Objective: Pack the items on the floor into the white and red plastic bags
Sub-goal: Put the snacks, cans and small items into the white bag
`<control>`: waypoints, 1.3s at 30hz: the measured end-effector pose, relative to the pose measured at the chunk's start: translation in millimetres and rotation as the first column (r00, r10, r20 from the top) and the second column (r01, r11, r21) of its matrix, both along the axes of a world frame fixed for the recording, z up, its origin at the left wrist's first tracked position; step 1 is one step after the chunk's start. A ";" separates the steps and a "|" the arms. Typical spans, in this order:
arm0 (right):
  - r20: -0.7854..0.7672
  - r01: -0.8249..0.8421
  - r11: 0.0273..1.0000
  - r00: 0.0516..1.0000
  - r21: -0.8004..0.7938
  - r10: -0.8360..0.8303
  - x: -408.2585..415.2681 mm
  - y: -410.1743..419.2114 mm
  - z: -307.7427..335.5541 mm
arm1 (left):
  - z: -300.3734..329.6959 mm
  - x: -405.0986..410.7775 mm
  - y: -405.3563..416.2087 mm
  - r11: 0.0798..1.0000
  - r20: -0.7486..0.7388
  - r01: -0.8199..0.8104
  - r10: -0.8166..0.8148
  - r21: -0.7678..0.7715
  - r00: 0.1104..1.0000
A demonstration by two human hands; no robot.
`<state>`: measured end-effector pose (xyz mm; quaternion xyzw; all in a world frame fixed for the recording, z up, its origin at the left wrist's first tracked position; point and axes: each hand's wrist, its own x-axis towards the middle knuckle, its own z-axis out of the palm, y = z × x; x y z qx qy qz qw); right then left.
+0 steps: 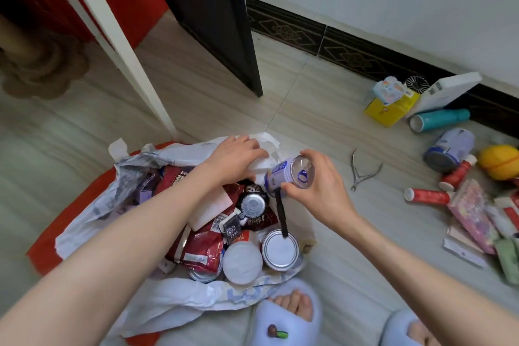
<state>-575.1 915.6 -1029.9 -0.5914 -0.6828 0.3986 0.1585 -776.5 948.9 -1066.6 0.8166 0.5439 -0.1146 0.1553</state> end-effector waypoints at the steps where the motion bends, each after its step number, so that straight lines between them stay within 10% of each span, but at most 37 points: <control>1: -0.004 0.007 1.000 1.000 0.000 -0.007 0.2 0.8 -0.5 | -1.5 1.7 1.6 1.000 -0.035 0.009 -0.009 -0.005 0.999; 23: -0.153 -0.101 0.987 0.981 0.121 0.119 -18.5 -16.9 -1.4 | 36.6 20.2 48.3 0.991 0.200 -0.115 0.100 0.065 0.975; 39: 0.464 -0.403 0.889 0.844 0.216 0.269 -25.7 -1.5 -39.2 | 15.4 23.1 30.3 0.981 0.430 -0.160 0.097 0.113 0.898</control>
